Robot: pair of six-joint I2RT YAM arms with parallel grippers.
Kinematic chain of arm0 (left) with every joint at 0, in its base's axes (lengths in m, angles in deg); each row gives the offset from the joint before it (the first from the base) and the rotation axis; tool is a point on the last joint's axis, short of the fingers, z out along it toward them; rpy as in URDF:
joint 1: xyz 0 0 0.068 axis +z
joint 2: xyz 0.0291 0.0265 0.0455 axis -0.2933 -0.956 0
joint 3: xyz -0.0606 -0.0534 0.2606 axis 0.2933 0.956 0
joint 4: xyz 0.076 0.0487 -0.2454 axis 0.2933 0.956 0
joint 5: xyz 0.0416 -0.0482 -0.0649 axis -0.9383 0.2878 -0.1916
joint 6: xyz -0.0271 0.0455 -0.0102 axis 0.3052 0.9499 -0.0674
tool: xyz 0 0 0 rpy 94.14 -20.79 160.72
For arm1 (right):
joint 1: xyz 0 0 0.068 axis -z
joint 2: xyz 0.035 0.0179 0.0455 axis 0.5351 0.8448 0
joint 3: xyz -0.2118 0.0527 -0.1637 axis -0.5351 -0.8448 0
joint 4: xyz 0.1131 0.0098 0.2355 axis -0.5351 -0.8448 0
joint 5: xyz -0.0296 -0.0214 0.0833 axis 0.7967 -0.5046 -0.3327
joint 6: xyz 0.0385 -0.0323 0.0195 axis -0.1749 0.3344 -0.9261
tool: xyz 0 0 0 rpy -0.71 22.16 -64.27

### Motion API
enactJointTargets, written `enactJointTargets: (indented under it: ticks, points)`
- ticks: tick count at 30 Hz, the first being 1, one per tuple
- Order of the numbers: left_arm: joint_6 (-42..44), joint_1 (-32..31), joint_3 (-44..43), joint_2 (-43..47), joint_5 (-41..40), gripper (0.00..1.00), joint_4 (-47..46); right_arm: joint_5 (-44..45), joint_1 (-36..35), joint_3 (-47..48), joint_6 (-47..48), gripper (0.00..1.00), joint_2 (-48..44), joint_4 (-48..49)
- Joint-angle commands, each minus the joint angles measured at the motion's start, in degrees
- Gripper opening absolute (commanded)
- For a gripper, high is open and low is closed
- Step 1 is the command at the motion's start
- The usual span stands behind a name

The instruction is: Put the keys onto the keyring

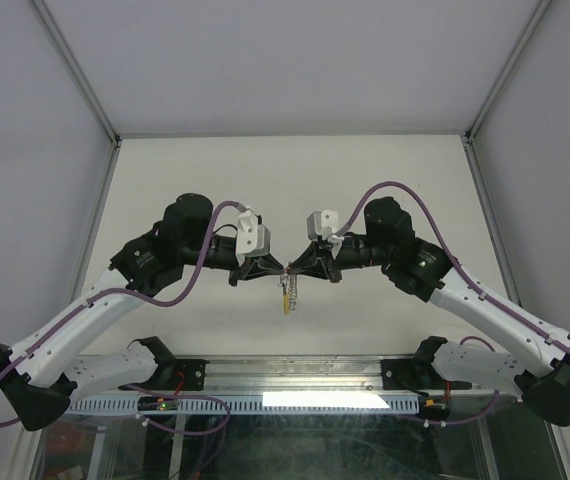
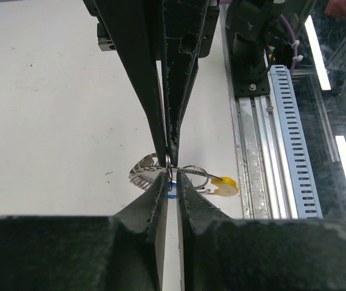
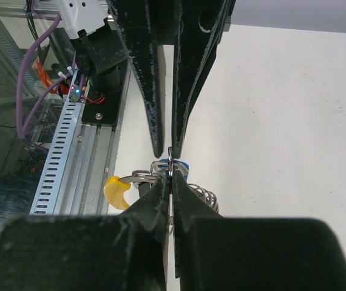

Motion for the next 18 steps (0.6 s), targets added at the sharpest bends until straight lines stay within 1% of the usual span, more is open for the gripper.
enactJointTargets:
  ticks: [1,2,11,18]
  points:
    - [0.39,-0.63,-0.31,0.1,0.51,0.03,-2.96,-0.9,-0.16,1.81,0.09,0.0,-1.76,3.84]
    - [0.4,-0.67,-0.22,0.17,0.49,0.0,-2.94,-0.83,-0.21,1.68,0.03,0.0,-1.85,4.0]
    - [0.23,-0.68,0.61,1.21,-0.04,0.0,-2.94,1.28,-0.12,-0.32,-1.95,0.0,-4.48,7.32]
    - [-0.04,-0.65,1.06,1.76,-0.15,0.0,-2.98,3.69,-0.1,-2.67,-5.25,0.0,-6.85,12.78]
